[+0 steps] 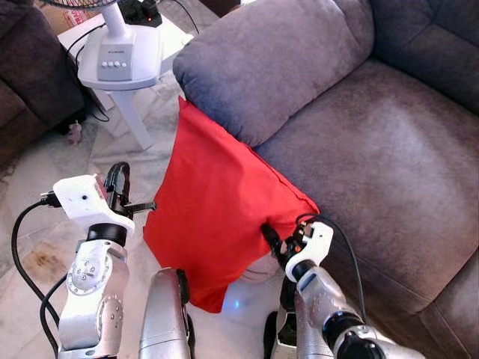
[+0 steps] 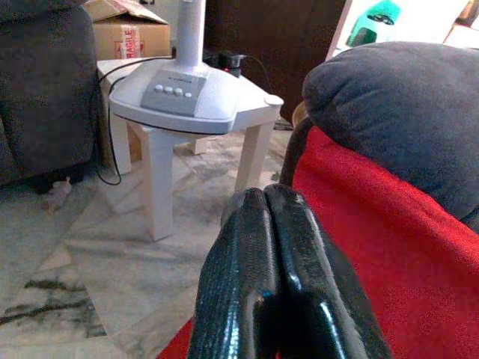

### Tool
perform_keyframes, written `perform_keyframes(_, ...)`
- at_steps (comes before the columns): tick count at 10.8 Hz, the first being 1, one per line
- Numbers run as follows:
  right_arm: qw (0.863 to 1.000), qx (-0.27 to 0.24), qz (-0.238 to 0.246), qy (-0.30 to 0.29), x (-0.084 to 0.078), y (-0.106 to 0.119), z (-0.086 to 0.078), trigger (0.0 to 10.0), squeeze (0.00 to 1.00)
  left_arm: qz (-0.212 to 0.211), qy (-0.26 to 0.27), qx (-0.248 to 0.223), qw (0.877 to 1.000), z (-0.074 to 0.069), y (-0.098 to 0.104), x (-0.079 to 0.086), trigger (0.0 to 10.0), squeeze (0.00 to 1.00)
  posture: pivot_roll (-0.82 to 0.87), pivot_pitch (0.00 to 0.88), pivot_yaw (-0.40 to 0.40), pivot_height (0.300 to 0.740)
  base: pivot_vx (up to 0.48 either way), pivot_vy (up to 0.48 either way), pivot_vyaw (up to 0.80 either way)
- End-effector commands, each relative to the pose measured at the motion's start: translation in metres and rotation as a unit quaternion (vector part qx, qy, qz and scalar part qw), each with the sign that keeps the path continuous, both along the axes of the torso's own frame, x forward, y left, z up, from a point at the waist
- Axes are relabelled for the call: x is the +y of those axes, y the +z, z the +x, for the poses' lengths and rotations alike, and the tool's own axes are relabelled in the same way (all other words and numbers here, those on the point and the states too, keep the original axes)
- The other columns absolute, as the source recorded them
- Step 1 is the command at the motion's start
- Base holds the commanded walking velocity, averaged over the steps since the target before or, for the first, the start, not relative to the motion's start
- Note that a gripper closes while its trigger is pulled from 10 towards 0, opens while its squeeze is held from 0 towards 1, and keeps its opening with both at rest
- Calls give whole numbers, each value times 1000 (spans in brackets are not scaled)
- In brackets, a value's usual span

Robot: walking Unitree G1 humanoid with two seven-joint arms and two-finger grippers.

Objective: Move the pillow to the sofa from floor

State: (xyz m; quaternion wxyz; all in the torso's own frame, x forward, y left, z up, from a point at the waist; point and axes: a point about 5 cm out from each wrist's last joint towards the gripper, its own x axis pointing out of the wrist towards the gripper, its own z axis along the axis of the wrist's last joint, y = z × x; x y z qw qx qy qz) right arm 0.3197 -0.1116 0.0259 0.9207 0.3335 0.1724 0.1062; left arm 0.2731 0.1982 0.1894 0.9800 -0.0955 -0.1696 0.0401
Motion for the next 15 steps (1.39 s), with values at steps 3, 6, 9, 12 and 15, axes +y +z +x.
perform_keyframes(3, 1000, -17, 20, -13, -1, 5, 3, 0, 0, -9, 0, -7, 1000, -2, 5, 2, 10000, 0, 248, 385, -30, 577, 0, 0, 0)
perform_keyframes(6, 999, -25, 18, -13, 0, 9, 7, 0, 0, -14, -5, -9, 1000, 2, 8, 2, 10000, 0, 242, 371, -30, 577, 0, 0, 0)
perform_keyframes(9, 999, -26, 17, -12, -1, 9, 6, 0, 0, -18, -9, -11, 1000, 4, 9, 1, 10000, 0, 236, 369, -33, 577, 0, 0, 0)
perform_keyframes(12, 999, -29, 16, -12, -2, 11, 8, 0, 0, -24, -14, -17, 999, 7, 12, 0, 10000, 0, 238, 360, -38, 577, 0, 0, 0)
perform_keyframes(15, 999, -29, 19, -11, 2, 12, 8, 0, 0, -30, -16, -17, 999, 8, 12, 2, 10000, 0, 229, 347, -34, 577, 0, 0, 0)
